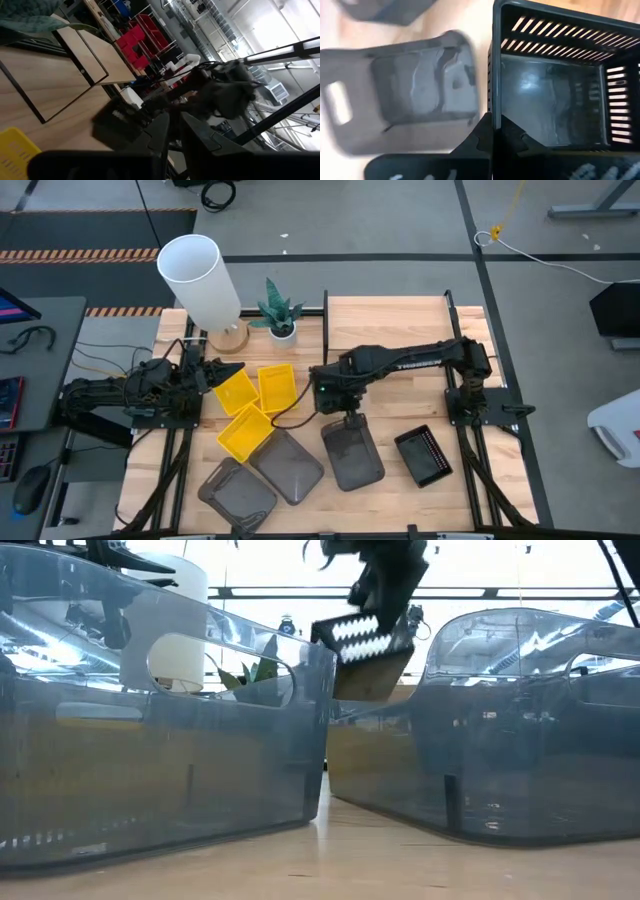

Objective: Stack baskets on shelf by color
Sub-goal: Stack the black bin on the stacked black bin

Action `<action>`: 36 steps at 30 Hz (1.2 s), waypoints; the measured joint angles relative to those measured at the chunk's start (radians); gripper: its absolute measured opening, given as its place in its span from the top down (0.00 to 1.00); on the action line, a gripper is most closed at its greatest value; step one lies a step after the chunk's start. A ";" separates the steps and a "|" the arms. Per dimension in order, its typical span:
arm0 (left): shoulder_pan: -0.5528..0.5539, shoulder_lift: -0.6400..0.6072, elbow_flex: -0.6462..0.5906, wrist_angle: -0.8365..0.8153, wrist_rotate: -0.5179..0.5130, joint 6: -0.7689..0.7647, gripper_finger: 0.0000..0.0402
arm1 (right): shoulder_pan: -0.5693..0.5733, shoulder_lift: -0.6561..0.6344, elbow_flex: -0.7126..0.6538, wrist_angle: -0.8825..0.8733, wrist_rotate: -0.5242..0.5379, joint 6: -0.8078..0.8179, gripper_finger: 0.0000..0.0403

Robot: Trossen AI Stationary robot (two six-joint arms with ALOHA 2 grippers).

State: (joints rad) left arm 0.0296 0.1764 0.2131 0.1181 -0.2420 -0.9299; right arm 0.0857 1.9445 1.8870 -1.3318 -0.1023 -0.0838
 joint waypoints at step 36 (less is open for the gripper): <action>0.000 0.000 0.000 -0.042 -0.072 0.003 0.87 | 0.915 -0.755 -0.886 0.291 0.128 0.634 0.99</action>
State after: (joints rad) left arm 0.0299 0.1764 0.2131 0.0761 -0.3141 -0.9268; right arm 1.0009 1.1892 1.0014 -1.0408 0.0261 0.5506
